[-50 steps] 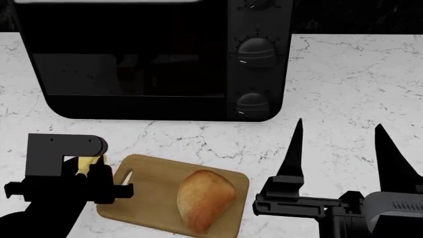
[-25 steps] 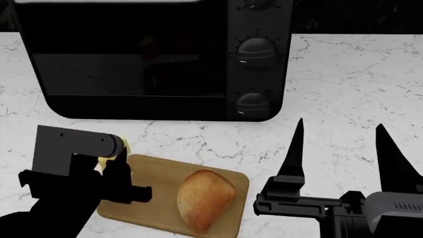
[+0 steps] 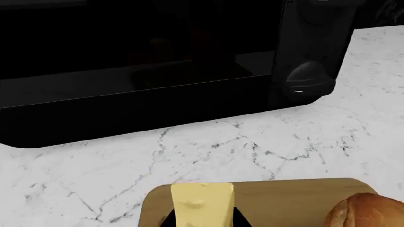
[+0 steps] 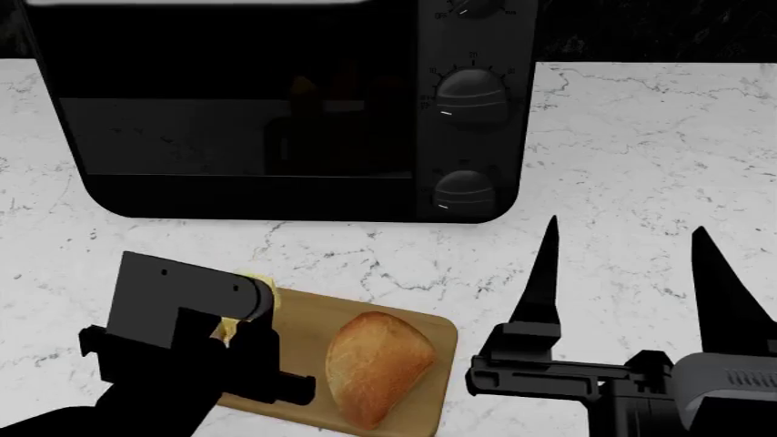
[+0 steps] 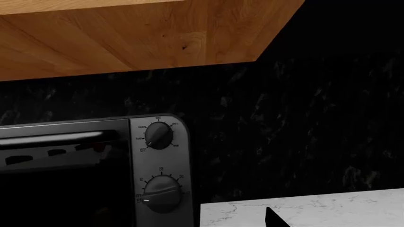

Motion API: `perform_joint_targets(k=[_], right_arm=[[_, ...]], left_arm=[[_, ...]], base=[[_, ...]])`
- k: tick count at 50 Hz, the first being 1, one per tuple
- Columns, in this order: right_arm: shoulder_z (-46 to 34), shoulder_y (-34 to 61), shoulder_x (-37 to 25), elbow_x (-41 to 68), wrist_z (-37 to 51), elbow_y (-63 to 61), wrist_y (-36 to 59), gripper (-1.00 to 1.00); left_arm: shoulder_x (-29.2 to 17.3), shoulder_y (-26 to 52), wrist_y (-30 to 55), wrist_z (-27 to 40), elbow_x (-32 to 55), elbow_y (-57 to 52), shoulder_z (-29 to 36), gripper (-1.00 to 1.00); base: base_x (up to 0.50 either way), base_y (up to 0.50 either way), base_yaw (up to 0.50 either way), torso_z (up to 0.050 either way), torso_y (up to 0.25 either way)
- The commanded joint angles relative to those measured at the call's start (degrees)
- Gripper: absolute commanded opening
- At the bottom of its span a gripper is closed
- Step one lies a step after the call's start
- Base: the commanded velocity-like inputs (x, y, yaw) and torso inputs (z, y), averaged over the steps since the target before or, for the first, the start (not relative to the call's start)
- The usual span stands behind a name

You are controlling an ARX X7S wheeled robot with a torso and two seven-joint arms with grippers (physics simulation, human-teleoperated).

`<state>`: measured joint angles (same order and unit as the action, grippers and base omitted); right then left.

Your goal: Place the bread and cheese on the cutting board.

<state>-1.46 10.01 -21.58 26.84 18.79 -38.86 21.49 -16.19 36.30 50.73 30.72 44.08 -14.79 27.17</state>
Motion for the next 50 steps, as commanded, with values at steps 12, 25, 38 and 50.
perform_joint_targets(k=[12,25,38,50], right_arm=[[-0.3,0.0,-0.4,0.2,0.3,0.0,-0.3,1.00],[-0.4,0.0,-0.5,0.4,0.5,0.2,-0.6,1.00],[-0.6,0.1,-0.6,0.6,0.6,0.2,-0.6,1.00],[-1.0,0.2,-0.8,0.6,0.8,0.2,-0.6,1.00]], left_arm=[[-0.3,-1.3,-1.6,0.4,0.5,1.0,1.2,-1.00],[-0.4,-1.3,-1.9,0.3,0.3,1.5,1.9,-1.00],[-0.6,-1.5,-2.4,0.1,-0.1,2.6,2.6,-1.00],[-0.9,-1.7,-3.0,-0.1,-0.6,2.5,3.4,1.00]], base=[[0.00,0.00,0.00,0.000,0.001],[0.00,0.00,0.00,0.000,0.000],[0.00,0.00,0.00,0.000,0.000],[0.00,0.00,0.00,0.000,0.000]])
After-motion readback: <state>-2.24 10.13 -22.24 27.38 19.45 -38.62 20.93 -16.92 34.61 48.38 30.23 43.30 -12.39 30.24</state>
